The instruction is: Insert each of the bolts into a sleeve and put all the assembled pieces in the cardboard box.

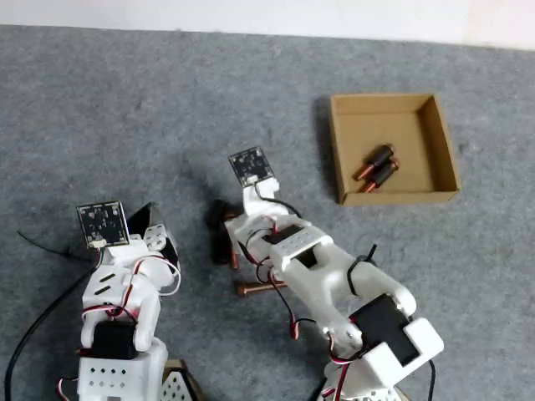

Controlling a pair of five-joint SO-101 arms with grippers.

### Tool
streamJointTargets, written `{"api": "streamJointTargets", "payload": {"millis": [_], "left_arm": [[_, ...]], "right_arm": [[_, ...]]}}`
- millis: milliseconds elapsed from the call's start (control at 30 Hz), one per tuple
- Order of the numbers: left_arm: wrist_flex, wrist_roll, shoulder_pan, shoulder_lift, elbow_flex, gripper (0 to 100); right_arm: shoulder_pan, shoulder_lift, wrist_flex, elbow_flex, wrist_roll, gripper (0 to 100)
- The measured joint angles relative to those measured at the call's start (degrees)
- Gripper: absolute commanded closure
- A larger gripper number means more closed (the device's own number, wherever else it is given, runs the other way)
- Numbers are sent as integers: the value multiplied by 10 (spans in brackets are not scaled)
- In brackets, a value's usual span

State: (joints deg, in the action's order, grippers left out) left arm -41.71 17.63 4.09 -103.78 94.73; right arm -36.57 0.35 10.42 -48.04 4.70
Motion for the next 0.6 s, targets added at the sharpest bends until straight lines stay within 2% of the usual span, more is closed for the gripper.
{"api": "streamJointTargets", "payload": {"millis": [233, 600], "left_arm": [[0, 0, 0, 0, 0, 993], [0, 0, 0, 0, 0, 993]], "right_arm": [[8, -7, 28, 2, 0, 971], [10, -11, 35, 2, 0, 982]]}}
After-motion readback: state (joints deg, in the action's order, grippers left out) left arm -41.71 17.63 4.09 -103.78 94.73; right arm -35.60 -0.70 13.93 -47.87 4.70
